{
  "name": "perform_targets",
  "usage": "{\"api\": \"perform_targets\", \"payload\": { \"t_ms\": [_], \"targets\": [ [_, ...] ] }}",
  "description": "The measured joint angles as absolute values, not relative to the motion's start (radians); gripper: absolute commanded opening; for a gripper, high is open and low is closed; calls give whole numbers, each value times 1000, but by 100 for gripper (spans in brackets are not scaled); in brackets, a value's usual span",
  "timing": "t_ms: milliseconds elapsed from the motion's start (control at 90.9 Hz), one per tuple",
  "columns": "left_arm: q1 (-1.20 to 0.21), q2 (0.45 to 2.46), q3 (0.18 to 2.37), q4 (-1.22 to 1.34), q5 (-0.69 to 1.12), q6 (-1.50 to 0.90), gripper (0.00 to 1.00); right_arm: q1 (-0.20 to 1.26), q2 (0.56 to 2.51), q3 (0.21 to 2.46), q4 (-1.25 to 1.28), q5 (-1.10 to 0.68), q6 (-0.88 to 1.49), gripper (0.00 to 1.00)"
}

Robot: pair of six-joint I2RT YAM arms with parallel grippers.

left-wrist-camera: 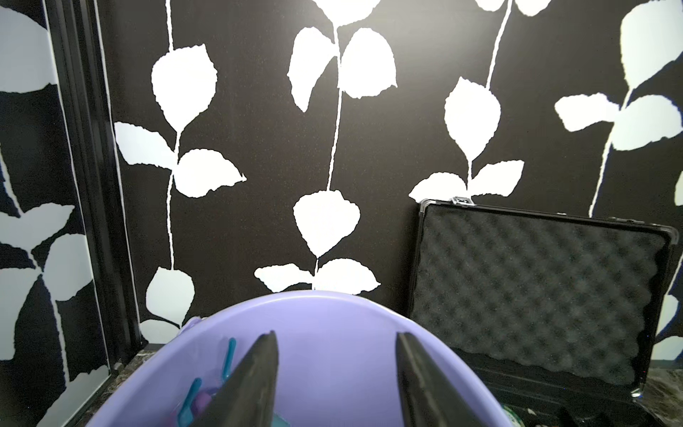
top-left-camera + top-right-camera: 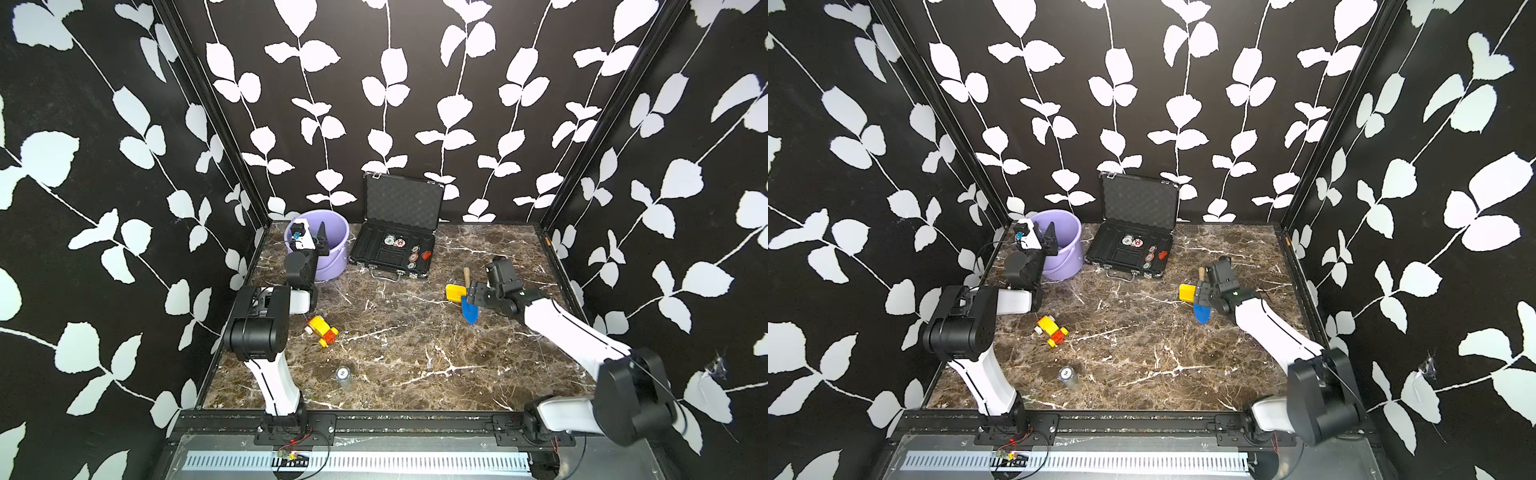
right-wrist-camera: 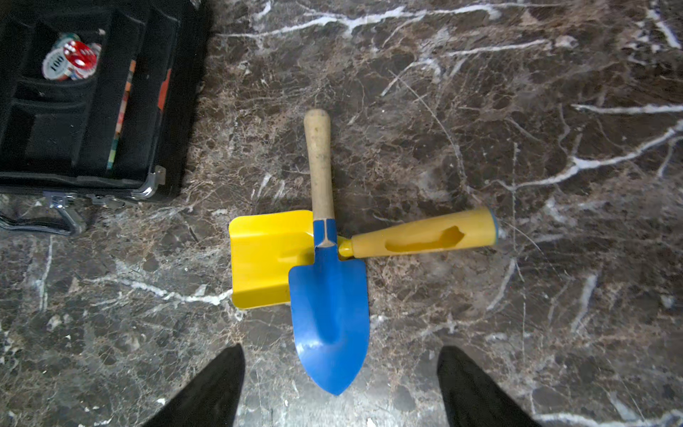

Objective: Organize the gardening tools
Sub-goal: Place the gardening tool in the container, then pick up the gardening tool from the center of the board.

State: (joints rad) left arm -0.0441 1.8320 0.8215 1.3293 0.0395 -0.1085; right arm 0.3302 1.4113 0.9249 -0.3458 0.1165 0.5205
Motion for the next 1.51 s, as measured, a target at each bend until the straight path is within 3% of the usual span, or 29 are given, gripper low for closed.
{"api": "perform_targets", "payload": {
  "t_ms": [132, 264, 495, 836, 1232, 1430, 1507],
  "targets": [
    [-43, 1785, 816, 1279, 39, -116, 87, 310, 1542, 1046, -369, 89, 481, 73],
    [-43, 1720, 816, 1219, 41, -122, 98, 294, 1669, 1160, -401, 67, 458, 68],
    [-43, 1620, 814, 1100, 40, -147, 99, 267, 1867, 1333, -479, 25, 425, 61],
    [-43, 1415, 832, 735, 76, -229, 99, 259, 1996, 1468, -521, 26, 392, 52],
    [-42, 1247, 866, 409, 268, -358, 99, 252, 2149, 1592, -560, 57, 360, 42],
    [-43, 1172, 799, 369, 329, -406, 99, 249, 2179, 1636, -566, 67, 351, 25],
    [-43, 1154, 777, 357, 348, -421, 99, 249, 2186, 1646, -569, 67, 350, 13]
  ]
}}
